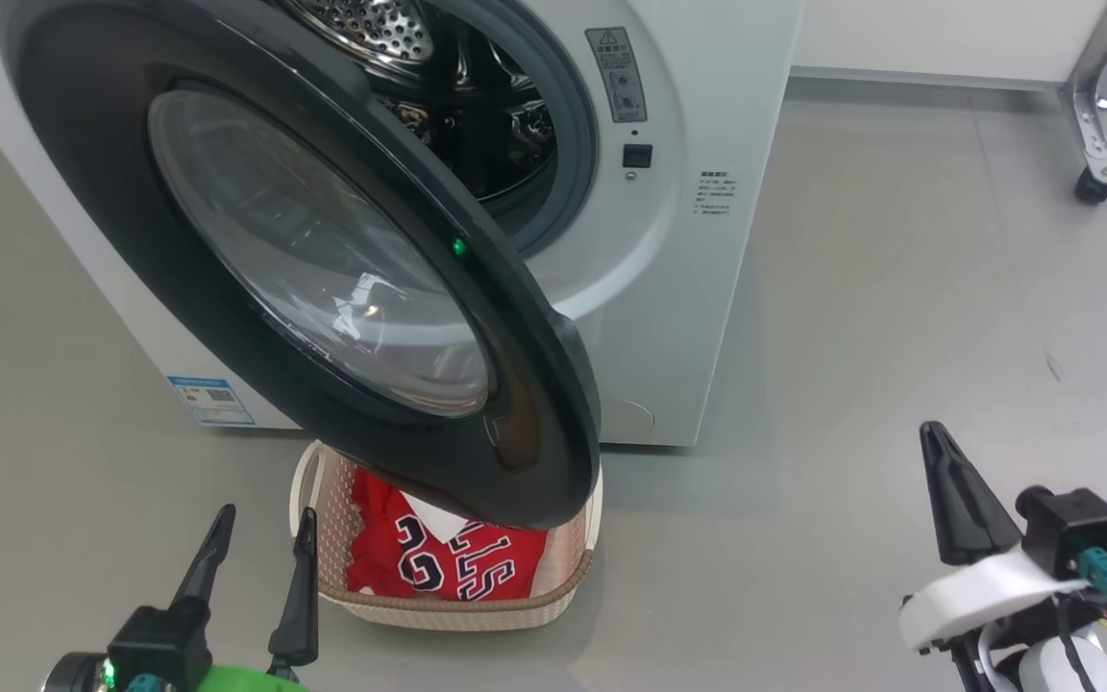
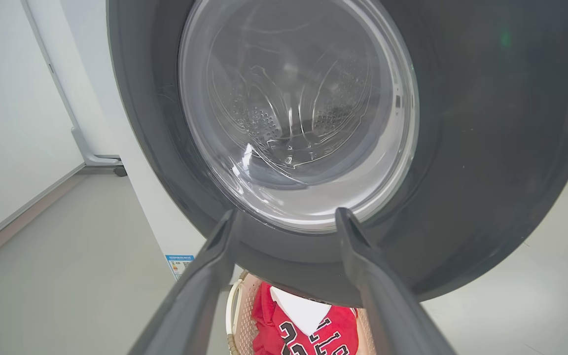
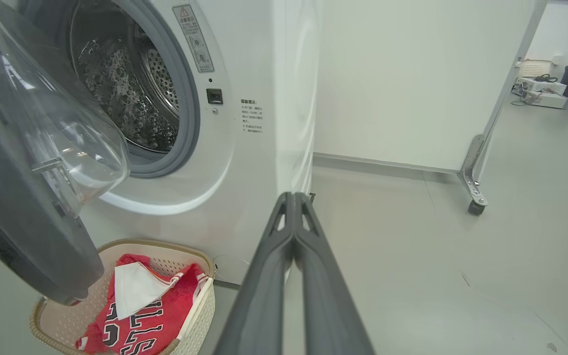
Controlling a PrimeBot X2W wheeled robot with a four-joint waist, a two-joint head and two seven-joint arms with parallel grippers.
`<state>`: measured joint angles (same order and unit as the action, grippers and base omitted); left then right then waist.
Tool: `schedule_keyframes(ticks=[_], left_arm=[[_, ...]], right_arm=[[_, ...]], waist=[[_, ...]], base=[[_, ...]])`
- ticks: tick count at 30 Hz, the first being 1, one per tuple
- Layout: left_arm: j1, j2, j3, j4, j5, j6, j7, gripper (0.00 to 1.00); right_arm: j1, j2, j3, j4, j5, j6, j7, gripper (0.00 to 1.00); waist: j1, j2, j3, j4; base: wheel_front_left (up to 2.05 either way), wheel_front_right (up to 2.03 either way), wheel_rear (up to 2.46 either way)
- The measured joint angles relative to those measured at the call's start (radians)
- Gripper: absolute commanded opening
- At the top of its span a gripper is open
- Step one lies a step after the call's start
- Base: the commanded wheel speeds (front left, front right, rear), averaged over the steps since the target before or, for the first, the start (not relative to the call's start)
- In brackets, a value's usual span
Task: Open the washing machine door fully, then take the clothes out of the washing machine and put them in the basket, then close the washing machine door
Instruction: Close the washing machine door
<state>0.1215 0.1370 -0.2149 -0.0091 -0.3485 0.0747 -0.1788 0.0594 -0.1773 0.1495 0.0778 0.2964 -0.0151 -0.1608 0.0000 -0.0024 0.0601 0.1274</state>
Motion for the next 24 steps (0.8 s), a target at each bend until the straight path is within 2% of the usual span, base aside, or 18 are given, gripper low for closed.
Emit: schedule_keyframes(ticks=[4,13,18,24], left_arm=[[-0.015,-0.006,-0.012,0.006,0.0,-0.001,-0.003,1.0],[-0.031,-0.017,-0.013,0.023,0.003,-0.002,-0.013,1.0],[-0.034,-0.017,-0.009,0.03,0.003,-0.002,-0.018,1.0],[-0.04,-0.017,0.008,0.036,0.004,0.0,-0.025,1.0]], right_arm=[[-0.073,0.005,0.028,0.028,-0.001,0.023,0.012,0.0],[-0.251,0.028,0.065,0.056,-0.017,0.053,0.023,0.0],[-0.374,0.047,0.114,-0.002,-0.042,0.078,0.022,0.0],[-0.446,0.079,0.207,-0.081,-0.059,0.11,0.017,0.0]], waist=[[0.0,0.0,0.004,0.027],[0.0,0.0,0.008,0.089],[0.0,0.0,0.013,0.107],[0.0,0.0,0.012,0.117]], base=[[0.0,0.0,0.0],[0.0,0.0,0.0],[0.0,0.0,0.0],[0.0,0.0,0.0]])
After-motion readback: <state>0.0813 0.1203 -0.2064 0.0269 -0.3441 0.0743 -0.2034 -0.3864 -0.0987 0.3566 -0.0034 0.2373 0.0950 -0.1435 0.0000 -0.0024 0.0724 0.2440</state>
